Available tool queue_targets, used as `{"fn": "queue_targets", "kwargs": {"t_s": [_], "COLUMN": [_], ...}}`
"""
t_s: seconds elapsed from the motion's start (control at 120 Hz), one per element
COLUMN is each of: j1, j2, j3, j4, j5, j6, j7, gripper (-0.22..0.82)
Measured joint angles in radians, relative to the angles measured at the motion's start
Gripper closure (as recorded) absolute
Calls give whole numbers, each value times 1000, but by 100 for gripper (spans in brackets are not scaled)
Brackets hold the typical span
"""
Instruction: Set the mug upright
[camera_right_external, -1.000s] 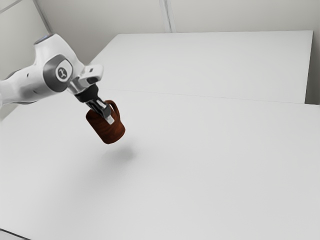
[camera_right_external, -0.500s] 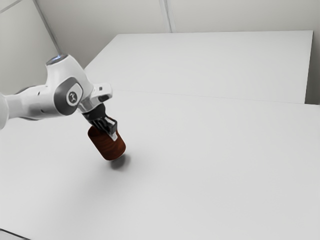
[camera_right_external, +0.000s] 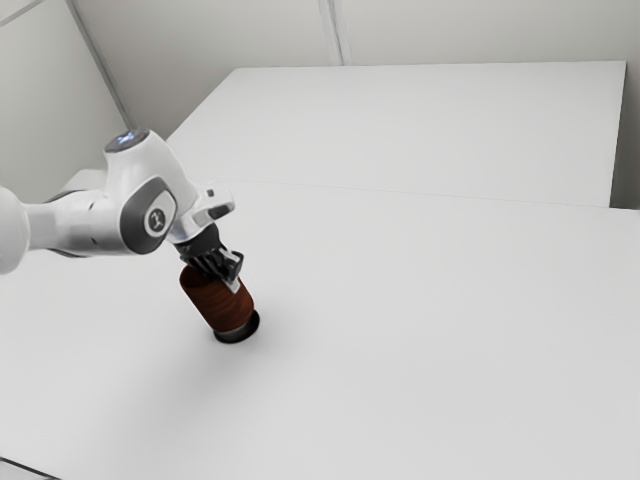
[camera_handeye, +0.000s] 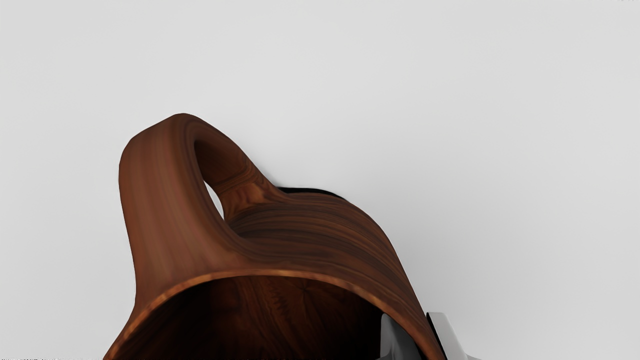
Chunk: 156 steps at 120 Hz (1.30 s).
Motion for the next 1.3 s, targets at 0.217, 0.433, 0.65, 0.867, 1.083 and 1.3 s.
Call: {"fn": "queue_targets", "kwargs": {"t_s": [0.217,0.433,0.65,0.867,1.083,1.3], "j1": [-8,-7,-16,-30,-29,-23], "j2": [23,47,54,36,-7,-9], "j3": [0,0,-1,-1,-1,0], "j4": [-2,-1,-1,1,12,131], "j5": [2,2,-7,-21,-25,-27], "j6": [8,13,14,13,2,-106], "j7": [-41,-69,-85,-83,-78,-73], "gripper": [78,78,70,36,15,7]}}
